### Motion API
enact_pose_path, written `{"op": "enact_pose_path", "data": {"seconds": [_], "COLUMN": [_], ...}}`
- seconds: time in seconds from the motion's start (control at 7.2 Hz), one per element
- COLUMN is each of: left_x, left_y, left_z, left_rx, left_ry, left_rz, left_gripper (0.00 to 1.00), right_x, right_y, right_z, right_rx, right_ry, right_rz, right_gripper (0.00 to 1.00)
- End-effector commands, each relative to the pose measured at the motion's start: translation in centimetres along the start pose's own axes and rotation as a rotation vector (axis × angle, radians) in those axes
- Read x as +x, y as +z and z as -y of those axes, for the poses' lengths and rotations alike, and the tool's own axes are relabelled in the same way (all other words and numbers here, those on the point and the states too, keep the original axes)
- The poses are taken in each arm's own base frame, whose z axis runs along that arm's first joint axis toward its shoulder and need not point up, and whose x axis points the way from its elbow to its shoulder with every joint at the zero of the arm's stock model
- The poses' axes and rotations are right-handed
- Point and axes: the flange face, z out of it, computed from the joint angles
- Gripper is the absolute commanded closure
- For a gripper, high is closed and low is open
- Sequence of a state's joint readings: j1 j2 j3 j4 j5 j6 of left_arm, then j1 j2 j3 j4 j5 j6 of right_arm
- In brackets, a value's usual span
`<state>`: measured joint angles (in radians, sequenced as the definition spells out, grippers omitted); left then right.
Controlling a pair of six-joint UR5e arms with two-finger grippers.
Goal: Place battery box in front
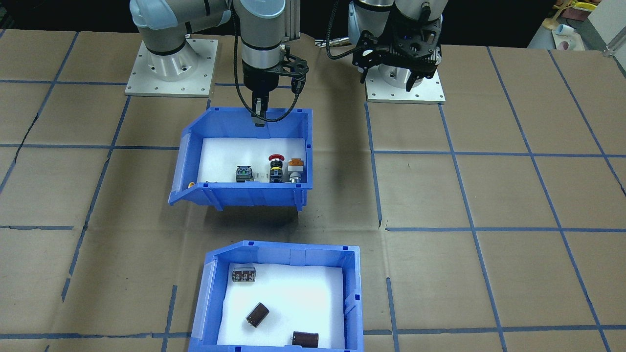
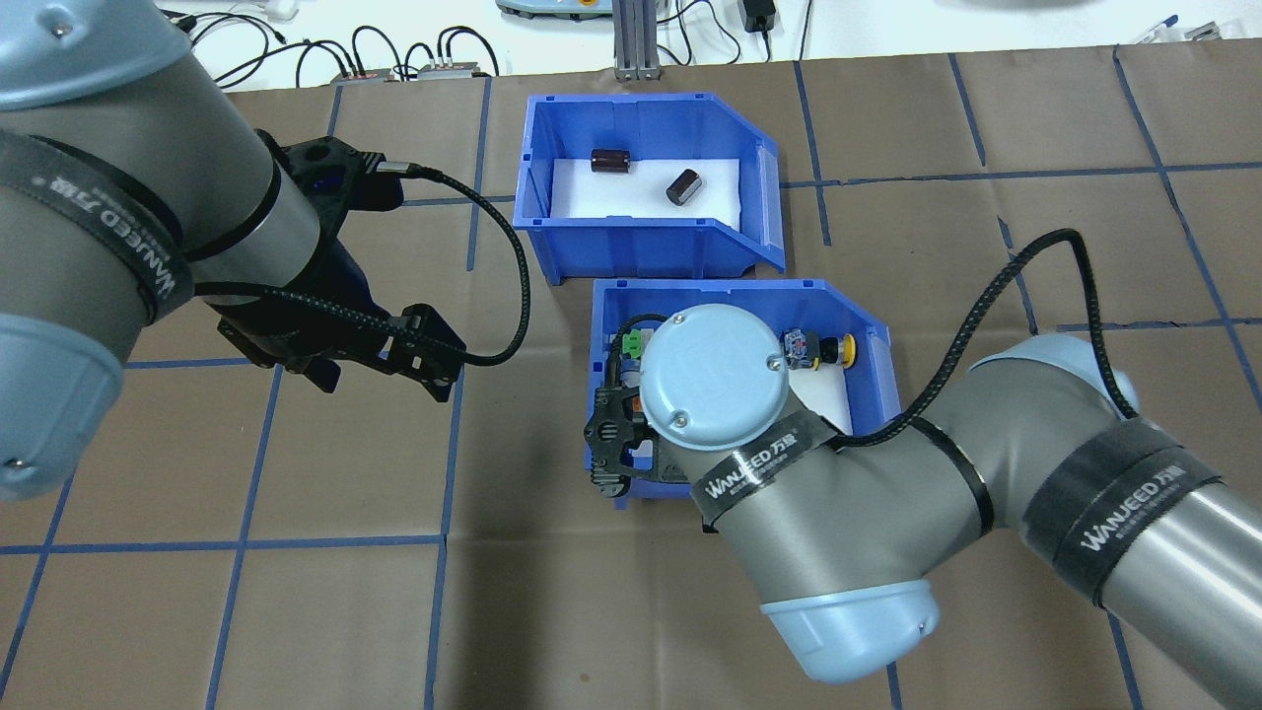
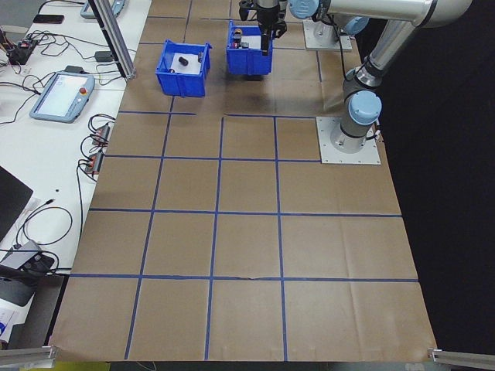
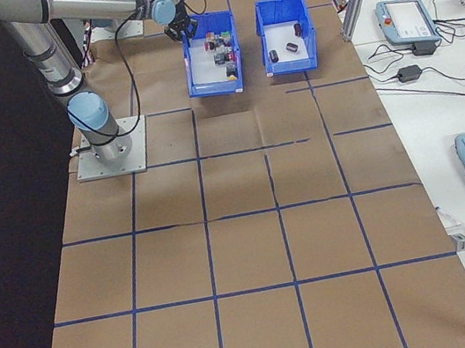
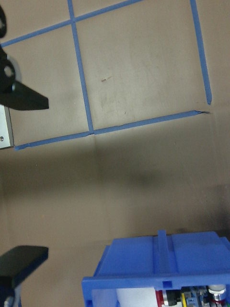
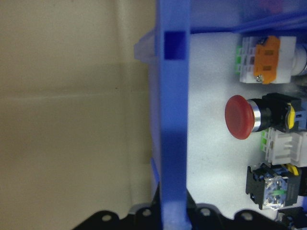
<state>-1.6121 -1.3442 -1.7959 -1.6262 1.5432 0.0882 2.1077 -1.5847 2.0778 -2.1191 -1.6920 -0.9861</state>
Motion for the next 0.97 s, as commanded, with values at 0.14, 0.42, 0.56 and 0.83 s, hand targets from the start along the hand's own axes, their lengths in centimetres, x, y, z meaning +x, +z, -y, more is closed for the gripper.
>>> {"op": "enact_pose_path", "data": {"seconds": [0.14,0.42,0.56,0.83], "left_x": [-2.8,-2.9,-2.5,-0.3], "left_y": [-0.1,-0.3,-0.6,-0.4], "left_z": [0.4,1.0,1.3,1.0], "left_rx": [-0.008,-0.001,0.005,0.003], "left_ry": [-0.011,-0.010,0.001,0.047], "left_rz": [0.033,0.042,0.038,0.042], "left_gripper": [0.01,0.01,0.00,0.00], "right_x": [0.0,-0.1,0.1,0.3], "right_y": [2.0,2.3,1.4,-2.4], "right_z": [0.8,0.9,0.7,-1.1], "right_rx": [-0.021,-0.014,-0.016,0.007], "right_ry": [-0.004,-0.003,0.002,0.032], "right_rz": [0.034,0.048,0.023,-0.015], "right_gripper": [0.94,0.02,0.00,0.00]}}
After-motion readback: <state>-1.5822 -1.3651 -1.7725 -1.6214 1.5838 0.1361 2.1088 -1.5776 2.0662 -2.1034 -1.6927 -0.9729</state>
